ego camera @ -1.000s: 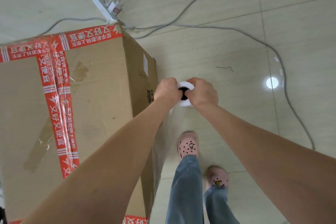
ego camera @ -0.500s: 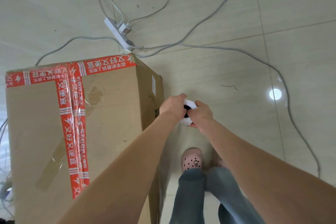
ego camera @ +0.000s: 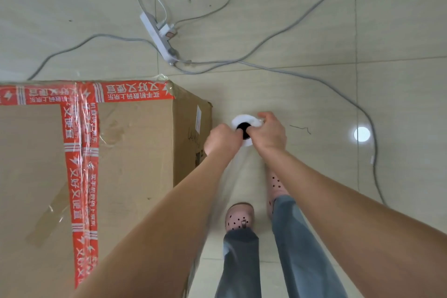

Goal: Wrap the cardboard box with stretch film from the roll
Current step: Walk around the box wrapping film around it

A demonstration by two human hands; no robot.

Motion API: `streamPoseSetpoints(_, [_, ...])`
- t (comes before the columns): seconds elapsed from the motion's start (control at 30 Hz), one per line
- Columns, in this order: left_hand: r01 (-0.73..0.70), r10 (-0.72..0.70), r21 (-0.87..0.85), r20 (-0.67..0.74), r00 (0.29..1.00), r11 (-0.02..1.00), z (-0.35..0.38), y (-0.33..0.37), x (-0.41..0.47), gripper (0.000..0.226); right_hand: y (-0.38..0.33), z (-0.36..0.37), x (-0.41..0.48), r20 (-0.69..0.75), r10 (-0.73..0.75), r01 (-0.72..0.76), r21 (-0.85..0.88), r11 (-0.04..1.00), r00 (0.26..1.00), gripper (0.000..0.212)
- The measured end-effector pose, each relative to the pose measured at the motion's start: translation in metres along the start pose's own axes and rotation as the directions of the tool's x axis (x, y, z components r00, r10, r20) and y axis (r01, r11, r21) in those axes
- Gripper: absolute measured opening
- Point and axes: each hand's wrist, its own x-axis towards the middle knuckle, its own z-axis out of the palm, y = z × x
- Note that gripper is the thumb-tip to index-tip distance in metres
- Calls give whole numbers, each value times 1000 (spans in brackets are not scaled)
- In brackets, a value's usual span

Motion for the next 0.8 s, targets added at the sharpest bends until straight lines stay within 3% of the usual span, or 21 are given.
streamPoseSetpoints(0.1, [22, -21, -15, 81, 996, 1000, 1, 4, 5, 40, -2, 0, 1, 200, 222, -274, 289, 917, 954, 53])
streamPoseSetpoints(0.17, [-51, 47, 46, 82, 996, 998, -4, 9, 9, 35, -3, -2, 5, 236, 231, -303, 339, 891, 944, 49])
streamPoseSetpoints(0.27, [-207, 202, 108, 56, 978, 972, -15, 22, 19, 26, -8, -6, 14, 210, 158, -212, 268, 940, 965, 37])
streamPoseSetpoints(0.37, [-231, 228, 163, 36, 973, 959, -23, 34, 28, 11, -17, -11, 21, 184, 92, -122, 159, 980, 979, 30])
streamPoseSetpoints(0.53, [-145, 146, 26, -51, 988, 989, -31, 38, 36, 18, -42, -21, 36, 151, -64, 77, -81, 994, 986, 22])
streamPoseSetpoints(0.67, [-38, 29, -78, -124, 992, 996, -43, 35, 41, 30, -69, -19, 46, 123, -199, 215, -127, 968, 972, 32])
streamPoseSetpoints(0.73, [39, -61, -163, -132, 989, 986, -51, 31, 46, 31, -79, -12, 48, 104, -204, 213, -81, 974, 973, 36])
streamPoseSetpoints(0.8, [102, -123, -189, -103, 987, 977, -57, 28, 50, 35, -84, -4, 49, 140, -106, 109, -16, 994, 984, 42])
